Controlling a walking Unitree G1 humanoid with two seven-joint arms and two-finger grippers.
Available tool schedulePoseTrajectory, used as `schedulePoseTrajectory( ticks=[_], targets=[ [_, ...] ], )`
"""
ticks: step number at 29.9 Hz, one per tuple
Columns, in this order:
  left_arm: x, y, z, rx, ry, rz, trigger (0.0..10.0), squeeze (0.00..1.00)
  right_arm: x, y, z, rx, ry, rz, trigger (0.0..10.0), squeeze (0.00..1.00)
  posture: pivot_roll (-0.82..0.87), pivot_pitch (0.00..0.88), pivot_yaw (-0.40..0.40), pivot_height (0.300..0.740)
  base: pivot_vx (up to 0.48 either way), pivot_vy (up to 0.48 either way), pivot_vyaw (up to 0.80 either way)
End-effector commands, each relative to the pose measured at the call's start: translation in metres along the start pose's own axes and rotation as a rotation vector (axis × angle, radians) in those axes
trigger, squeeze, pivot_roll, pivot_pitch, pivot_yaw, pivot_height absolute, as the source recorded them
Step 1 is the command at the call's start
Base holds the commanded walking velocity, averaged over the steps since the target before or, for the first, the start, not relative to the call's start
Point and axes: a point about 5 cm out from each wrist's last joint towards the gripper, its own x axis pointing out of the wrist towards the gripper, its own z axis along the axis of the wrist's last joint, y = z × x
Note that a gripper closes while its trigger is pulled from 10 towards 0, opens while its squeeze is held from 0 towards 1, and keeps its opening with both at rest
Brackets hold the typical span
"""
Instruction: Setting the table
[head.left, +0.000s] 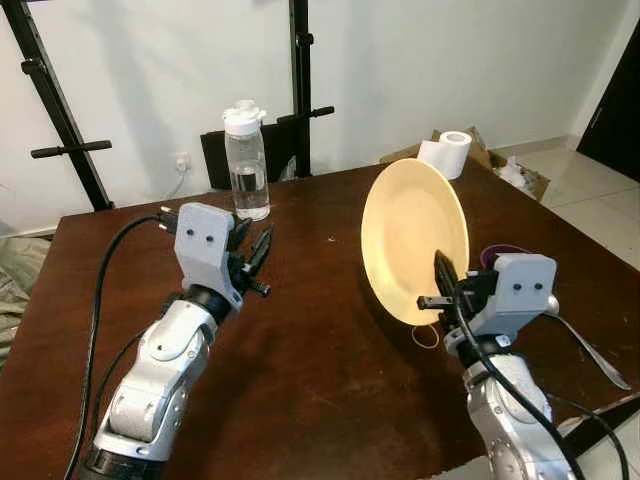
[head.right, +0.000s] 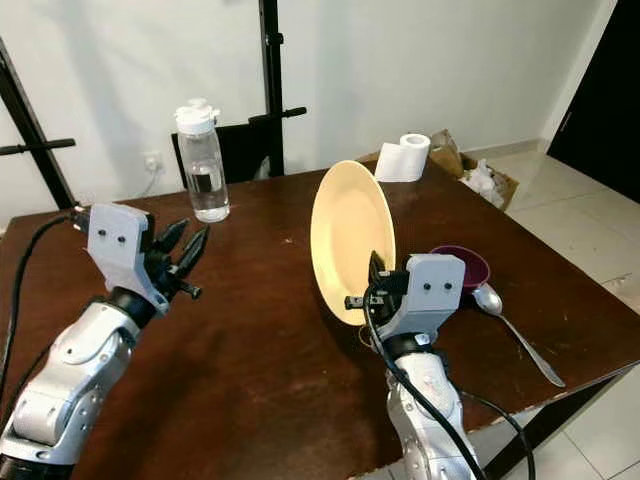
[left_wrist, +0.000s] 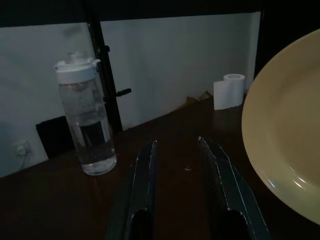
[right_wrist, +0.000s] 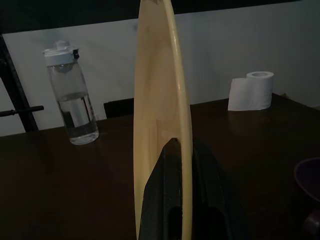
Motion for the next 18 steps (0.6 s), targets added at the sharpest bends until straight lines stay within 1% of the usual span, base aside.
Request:
schedulePoseTrajectory(
  ticks=[1, 3, 4, 8, 9, 12, 13, 15, 16, 18],
  targets=[
    [-0.0007, 0.0049, -0.0041, 0.005, 0.018, 0.027, 10.0, 0.0, 0.0009, 0.0003, 0.0009, -0.003, -0.015, 0.001, 10.0, 0.0, -0.05, 0.038, 0.078, 0.74, 0.0, 0.0, 0.0],
    [-0.0006, 0.0053, -0.0045, 0.006, 0.02, 0.032, 10.0, 0.0, 0.001, 0.0002, 0.0008, -0.003, -0.015, 0.001, 10.0, 0.0, -0.06, 0.038, 0.077, 0.74, 0.0, 0.0, 0.0],
    [-0.0007, 0.0053, -0.0049, -0.006, 0.016, 0.029, 10.0, 0.04, 0.0011, 0.0003, 0.0007, -0.004, -0.014, 0.002, 10.0, 0.0, -0.06, 0.038, 0.077, 0.74, 0.0, 0.0, 0.0],
    [-0.0008, 0.0052, -0.0051, -0.015, 0.013, 0.026, 10.0, 0.04, 0.0012, 0.0003, 0.0006, -0.004, -0.014, 0.002, 10.0, 0.0, -0.06, 0.038, 0.077, 0.74, 0.0, 0.0, 0.0],
    [-0.0009, 0.0043, -0.0056, -0.014, 0.017, 0.022, 10.0, 1.0, 0.0013, 0.0004, 0.0005, -0.003, -0.013, 0.002, 10.0, 0.0, -0.06, 0.038, 0.077, 0.74, 0.0, 0.0, 0.0],
    [-0.0005, 0.0036, -0.0064, -0.005, 0.025, 0.021, 10.0, 1.0, 0.0014, 0.0005, 0.0003, -0.003, -0.013, 0.003, 10.0, 0.0, -0.06, 0.037, 0.079, 0.74, 0.0, 0.0, 0.0],
    [-0.0001, 0.0028, -0.0069, -0.003, 0.029, 0.016, 10.0, 0.0, 0.0014, 0.0005, 0.0001, -0.003, -0.013, 0.002, 10.0, 0.0, -0.06, 0.035, 0.079, 0.74, 0.0, 0.0, 0.0],
    [-0.0001, 0.0028, -0.0069, -0.003, 0.029, 0.016, 10.0, 0.0, 0.0014, 0.0005, 0.0001, -0.003, -0.013, 0.002, 10.0, 0.0, -0.06, 0.035, 0.079, 0.74, 0.0, 0.0, 0.0],
    [0.0, 0.0022, -0.0068, -0.017, 0.025, 0.006, 10.0, 1.0, 0.0015, 0.0006, 0.0001, -0.003, -0.014, 0.002, 10.0, 0.0, -0.06, 0.034, 0.08, 0.74, 0.0, 0.0, 0.0],
    [0.0, 0.0022, -0.0068, -0.017, 0.025, 0.006, 10.0, 1.0, 0.0015, 0.0006, 0.0001, -0.003, -0.014, 0.002, 10.0, 0.0, -0.06, 0.034, 0.08, 0.74, 0.0, 0.0, 0.0]
  ],
)
